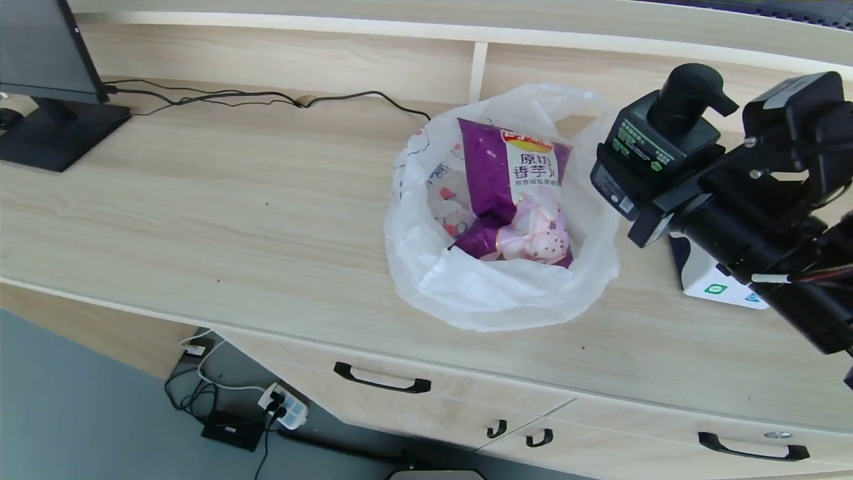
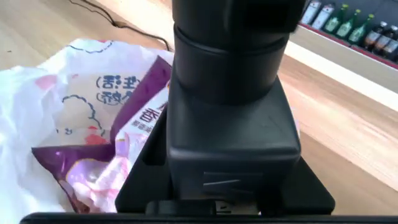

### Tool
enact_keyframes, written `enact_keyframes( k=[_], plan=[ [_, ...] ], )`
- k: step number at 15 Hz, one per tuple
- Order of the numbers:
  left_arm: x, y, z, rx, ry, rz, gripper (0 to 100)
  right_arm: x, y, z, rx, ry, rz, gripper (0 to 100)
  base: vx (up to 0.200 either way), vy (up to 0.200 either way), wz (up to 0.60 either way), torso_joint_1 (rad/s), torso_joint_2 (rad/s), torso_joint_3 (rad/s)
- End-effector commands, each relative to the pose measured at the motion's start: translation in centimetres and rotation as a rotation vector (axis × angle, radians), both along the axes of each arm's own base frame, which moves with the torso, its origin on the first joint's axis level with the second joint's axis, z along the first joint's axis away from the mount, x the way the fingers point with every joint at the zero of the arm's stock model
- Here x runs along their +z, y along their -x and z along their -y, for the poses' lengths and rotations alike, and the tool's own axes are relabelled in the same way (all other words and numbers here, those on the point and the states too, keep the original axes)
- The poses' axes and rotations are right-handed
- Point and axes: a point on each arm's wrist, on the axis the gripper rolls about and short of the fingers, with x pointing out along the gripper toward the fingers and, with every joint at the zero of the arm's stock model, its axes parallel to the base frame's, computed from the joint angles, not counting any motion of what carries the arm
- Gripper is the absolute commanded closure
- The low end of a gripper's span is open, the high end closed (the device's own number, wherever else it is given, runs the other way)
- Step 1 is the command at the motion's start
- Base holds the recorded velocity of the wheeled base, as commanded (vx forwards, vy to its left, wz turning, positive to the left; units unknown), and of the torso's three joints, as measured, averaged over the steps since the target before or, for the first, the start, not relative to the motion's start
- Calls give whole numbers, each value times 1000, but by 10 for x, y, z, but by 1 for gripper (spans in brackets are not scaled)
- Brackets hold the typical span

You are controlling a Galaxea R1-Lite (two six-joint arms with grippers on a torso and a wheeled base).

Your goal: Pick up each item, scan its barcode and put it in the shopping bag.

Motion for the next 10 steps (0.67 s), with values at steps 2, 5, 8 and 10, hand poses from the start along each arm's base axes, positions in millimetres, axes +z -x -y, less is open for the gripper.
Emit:
enact_keyframes(
  k=[2, 5, 8, 10],
  plan=[
    [0, 0, 0, -1, 0, -1, 0, 9, 5, 1, 5, -24, 29, 100, 0, 0, 600, 0, 0, 5],
    [0, 0, 0, -1, 0, -1, 0, 2, 8, 5, 9, -57, -17, 100, 0, 0, 400, 5, 2, 2],
    [0, 0, 0, -1, 0, -1, 0, -14, 7, 16, 4, -185, -138, 100, 0, 0, 0, 0, 0, 0],
    [0, 0, 0, -1, 0, -1, 0, -17, 5, 23, -16, -209, -153, 100, 0, 0, 0, 0, 0, 0]
  ],
)
